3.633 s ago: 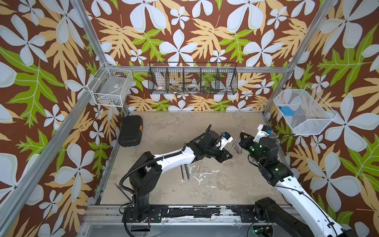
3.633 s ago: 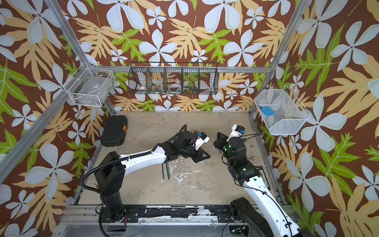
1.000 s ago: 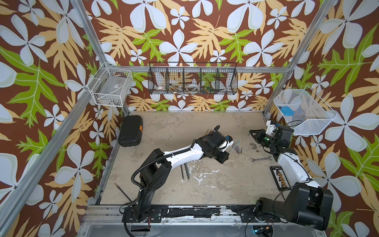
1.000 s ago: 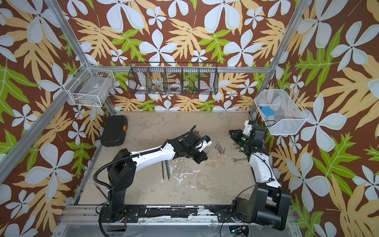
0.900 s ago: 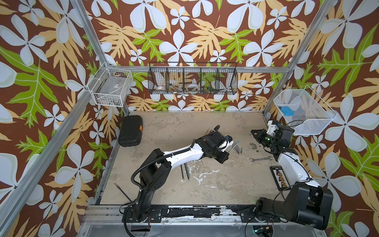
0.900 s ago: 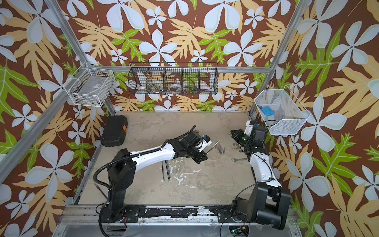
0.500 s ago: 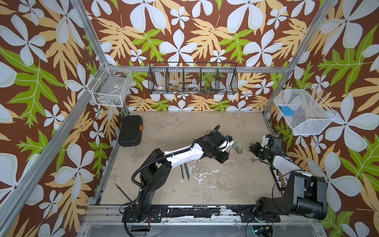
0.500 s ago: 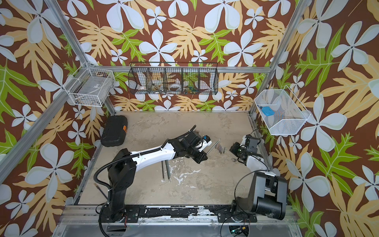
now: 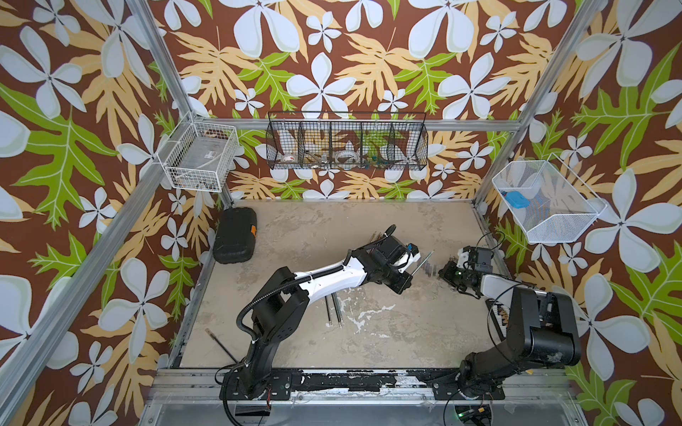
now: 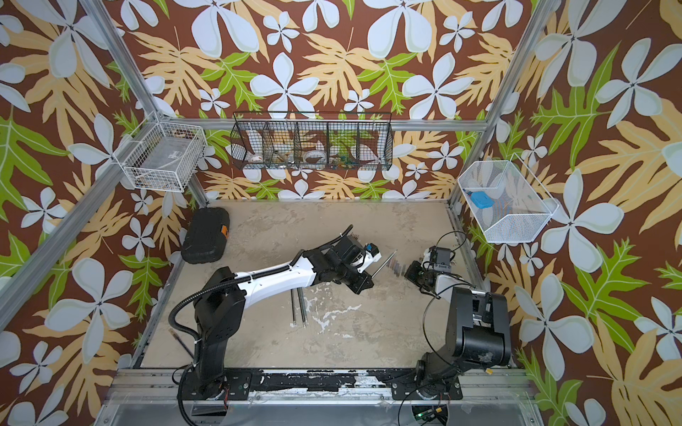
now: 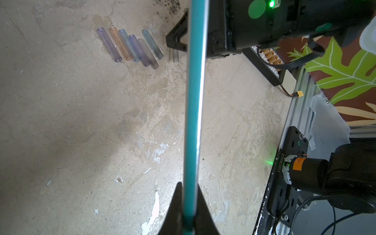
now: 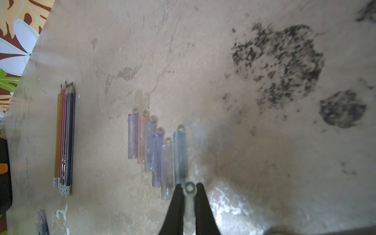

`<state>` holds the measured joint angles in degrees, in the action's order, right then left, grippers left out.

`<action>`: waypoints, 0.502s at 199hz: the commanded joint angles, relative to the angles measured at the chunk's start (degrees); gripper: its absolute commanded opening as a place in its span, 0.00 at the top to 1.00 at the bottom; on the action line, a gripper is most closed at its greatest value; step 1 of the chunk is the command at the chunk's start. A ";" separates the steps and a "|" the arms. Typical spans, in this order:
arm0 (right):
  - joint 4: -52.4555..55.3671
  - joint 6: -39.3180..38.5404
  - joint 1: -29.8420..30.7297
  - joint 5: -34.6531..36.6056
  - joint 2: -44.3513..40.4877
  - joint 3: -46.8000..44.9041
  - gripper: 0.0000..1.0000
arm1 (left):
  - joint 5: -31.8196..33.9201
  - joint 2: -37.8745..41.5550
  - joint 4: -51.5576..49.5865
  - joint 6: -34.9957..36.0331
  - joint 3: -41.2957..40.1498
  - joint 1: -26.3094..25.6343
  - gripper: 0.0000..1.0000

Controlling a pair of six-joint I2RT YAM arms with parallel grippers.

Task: Remove the protective cover of the pencils
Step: Place the protective sleeve at the center of the board.

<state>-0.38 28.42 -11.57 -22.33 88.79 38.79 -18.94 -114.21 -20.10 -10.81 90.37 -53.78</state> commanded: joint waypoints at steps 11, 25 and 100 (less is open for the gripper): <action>-1.88 0.01 0.06 2.23 0.50 -0.18 0.94 | -0.57 0.05 -0.48 0.01 0.42 -0.03 1.00; -2.07 0.15 0.15 1.58 1.32 0.11 0.93 | -0.66 0.04 -0.52 0.03 0.46 -0.07 1.00; -4.16 1.18 0.13 -0.55 3.45 -0.19 0.74 | -0.79 0.33 -0.48 0.07 0.42 -0.06 1.00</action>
<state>-3.70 29.04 -11.55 -22.46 92.05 38.68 -19.14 -114.21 -20.10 -10.83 90.37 -53.78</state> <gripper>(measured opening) 0.235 0.098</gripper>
